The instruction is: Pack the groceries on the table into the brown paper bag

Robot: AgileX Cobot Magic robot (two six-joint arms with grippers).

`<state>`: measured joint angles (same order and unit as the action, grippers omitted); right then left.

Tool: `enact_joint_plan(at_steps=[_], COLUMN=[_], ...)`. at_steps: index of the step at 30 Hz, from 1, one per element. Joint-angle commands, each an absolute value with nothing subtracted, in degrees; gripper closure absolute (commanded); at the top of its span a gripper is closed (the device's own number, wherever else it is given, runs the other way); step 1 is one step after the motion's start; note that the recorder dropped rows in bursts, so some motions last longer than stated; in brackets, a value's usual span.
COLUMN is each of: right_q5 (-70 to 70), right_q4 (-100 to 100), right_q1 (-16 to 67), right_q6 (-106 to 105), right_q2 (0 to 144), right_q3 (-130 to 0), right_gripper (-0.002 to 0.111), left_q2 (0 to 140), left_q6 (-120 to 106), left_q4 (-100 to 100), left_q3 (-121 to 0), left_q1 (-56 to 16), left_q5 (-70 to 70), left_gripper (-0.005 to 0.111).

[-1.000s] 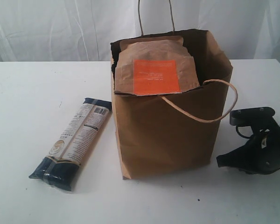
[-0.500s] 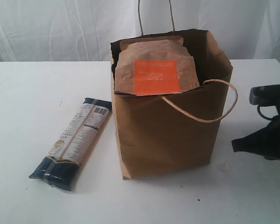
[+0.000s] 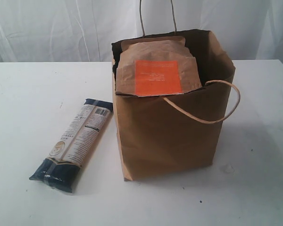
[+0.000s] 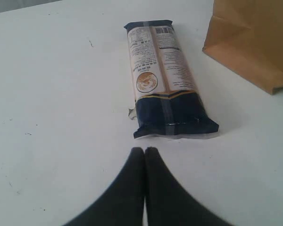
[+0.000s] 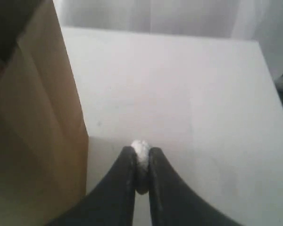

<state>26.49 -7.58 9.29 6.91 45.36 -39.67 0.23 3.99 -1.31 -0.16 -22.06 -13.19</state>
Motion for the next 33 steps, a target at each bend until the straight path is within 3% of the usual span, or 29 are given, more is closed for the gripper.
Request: enact_joint_plan(at_steps=[1, 14, 24, 28, 33], right_q5=[29.91, 33.2, 35.22, 33.76, 31.39], right_q4=[-6.39, -4.53, -4.53, -4.53, -4.64], right_q1=[11.31, 26.1, 27.4, 27.4, 27.4], right_q6=[2.48, -2.8, -2.8, -2.8, -2.8], right_q2=[43.96, 56.81, 66.69, 67.34, 67.34], right_q3=[-46.06, -60.99, -64.64, -64.69, -64.81], right_gripper=[0.102, 0.102, 0.1, 0.086, 0.061], left_q2=[0.0, 0.0, 0.0, 0.0, 0.0], left_q6=[3.97, 3.97, 3.97, 3.97, 3.97], left_q4=[-1.05, -1.05, -1.05, -1.05, -1.05], left_q3=[0.0, 0.0, 0.0, 0.0, 0.0], left_q1=[-21.97, -21.97, -21.97, -21.97, -21.97], left_q5=[-13.37, -13.37, -13.37, -13.37, -13.37], left_gripper=[0.107, 0.107, 0.107, 0.107, 0.107])
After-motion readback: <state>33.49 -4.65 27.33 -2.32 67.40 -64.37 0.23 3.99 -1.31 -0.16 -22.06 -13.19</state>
